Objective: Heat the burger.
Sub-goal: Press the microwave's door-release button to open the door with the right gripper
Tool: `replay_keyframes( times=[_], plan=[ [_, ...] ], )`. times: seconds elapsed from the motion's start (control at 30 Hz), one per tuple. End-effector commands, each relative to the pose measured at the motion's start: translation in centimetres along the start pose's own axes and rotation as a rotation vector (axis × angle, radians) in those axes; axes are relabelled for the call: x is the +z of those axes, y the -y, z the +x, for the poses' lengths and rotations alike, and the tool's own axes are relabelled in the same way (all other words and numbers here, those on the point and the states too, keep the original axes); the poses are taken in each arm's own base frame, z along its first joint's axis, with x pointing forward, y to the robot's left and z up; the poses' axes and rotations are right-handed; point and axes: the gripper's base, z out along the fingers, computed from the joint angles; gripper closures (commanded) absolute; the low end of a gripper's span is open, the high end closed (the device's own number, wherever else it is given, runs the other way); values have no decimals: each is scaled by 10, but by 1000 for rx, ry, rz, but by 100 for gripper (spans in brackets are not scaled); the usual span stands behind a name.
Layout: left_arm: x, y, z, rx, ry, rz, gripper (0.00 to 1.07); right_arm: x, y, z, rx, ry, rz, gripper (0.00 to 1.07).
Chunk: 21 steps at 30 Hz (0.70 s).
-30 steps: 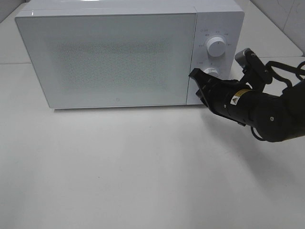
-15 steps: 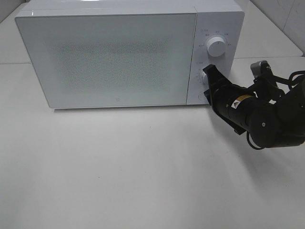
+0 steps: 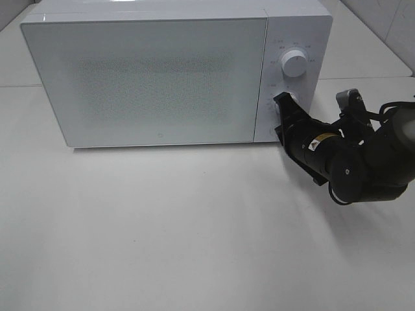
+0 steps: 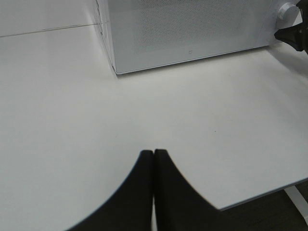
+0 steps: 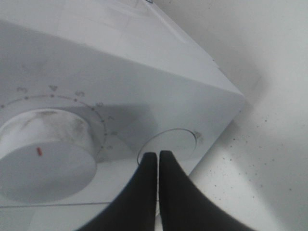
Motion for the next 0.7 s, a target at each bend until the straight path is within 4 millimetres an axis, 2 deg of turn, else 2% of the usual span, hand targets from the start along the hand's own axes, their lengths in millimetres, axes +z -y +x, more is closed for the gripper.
replay_keyframes(
  times=[0.03, 0.5, 0.7],
  plan=[
    [-2, 1, 1, 1, 34, 6, 106, 6, -5, -2, 10, 21, -40, 107],
    [-2, 1, 1, 1, 34, 6, 106, 19, -14, -8, 44, 87, -57, 107],
    [-2, 1, 1, 1, 34, 6, 106, 27, -24, -11, 49, 124, -121, 107]
  ],
)
